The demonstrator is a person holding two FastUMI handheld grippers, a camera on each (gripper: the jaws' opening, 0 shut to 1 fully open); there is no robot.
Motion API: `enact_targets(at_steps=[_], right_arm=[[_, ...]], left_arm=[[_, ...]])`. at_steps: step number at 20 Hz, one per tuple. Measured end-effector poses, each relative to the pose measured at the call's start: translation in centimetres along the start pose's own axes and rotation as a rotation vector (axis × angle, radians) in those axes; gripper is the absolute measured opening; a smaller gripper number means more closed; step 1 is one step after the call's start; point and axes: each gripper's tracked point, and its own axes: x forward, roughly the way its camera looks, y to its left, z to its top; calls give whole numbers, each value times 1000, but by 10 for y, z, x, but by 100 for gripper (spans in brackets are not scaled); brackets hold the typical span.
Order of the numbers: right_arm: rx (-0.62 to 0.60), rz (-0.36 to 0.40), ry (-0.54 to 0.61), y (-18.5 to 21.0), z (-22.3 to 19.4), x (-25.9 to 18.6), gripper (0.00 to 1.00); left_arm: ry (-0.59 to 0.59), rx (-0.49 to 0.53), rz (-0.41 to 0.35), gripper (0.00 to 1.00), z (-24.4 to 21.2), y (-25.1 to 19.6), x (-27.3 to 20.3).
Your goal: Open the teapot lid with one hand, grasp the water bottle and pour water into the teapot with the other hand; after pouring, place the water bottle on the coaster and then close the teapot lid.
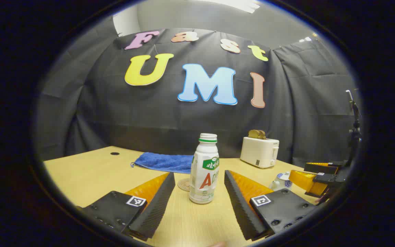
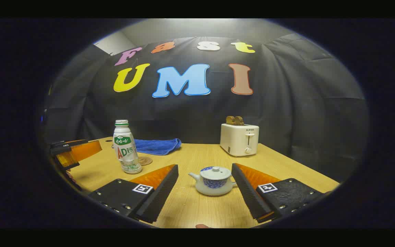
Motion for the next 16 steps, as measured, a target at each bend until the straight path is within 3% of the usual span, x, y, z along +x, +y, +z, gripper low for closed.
enact_targets(at_steps=[4, 16], right_arm=[[10, 2, 5, 0, -1, 3, 96], [11, -28, -46, -10, 13, 1, 95]], left_arm=[[9, 9, -40, 96, -5, -15, 3], [9, 49, -52, 98, -4, -19, -5]])
